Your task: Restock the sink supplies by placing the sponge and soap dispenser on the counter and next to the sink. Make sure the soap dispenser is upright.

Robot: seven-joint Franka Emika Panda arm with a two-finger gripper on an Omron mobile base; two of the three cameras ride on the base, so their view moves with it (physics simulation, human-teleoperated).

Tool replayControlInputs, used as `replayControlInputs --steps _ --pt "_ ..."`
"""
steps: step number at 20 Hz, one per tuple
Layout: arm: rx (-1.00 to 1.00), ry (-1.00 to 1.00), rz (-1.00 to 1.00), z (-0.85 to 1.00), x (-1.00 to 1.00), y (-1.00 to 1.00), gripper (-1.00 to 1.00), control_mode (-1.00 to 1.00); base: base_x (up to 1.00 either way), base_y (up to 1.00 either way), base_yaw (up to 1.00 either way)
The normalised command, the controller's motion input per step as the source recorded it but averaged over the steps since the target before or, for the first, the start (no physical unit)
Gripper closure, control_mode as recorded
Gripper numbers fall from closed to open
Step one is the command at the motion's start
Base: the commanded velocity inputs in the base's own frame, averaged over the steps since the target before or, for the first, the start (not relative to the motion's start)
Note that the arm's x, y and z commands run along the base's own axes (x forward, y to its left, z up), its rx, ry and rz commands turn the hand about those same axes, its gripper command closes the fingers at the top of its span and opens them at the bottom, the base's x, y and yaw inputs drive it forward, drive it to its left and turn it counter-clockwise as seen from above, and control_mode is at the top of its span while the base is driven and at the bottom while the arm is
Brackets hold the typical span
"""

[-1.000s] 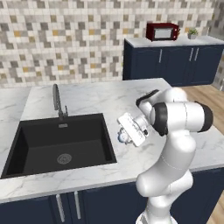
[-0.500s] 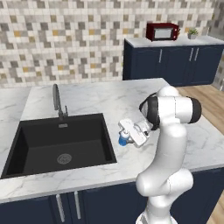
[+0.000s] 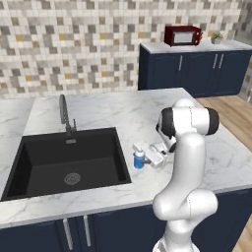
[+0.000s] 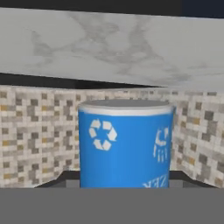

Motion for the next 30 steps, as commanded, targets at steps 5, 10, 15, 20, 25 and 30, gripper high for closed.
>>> replayControlInputs --steps 5,10,15,20,25,30 --pt "-0.09 0.00 0.00 -0.28 0.07 0.00 1.00 -1.00 0.00 0.00 0.00" --pt "0.00 -0.10 0.00 -0.32 0.16 0.21 1.00 -1.00 0.00 0.00 0.00" --pt "0.00 -0.11 0.00 -0.40 0.34 0.12 1.00 -1.00 0.00 0.00 0.00" --pt "0.00 -0.01 0.00 -0.28 0.36 0.00 1.00 -1.00 0.00 0.00 0.00" --pt "0.06 -0.03 0.00 -0.08 0.04 -0.01 -1.00 -1.00 0.00 0.00 0.00" --pt "0.05 -0.06 0.00 0.00 0.00 -0.13 -1.00 -1.00 0.00 0.00 0.00"
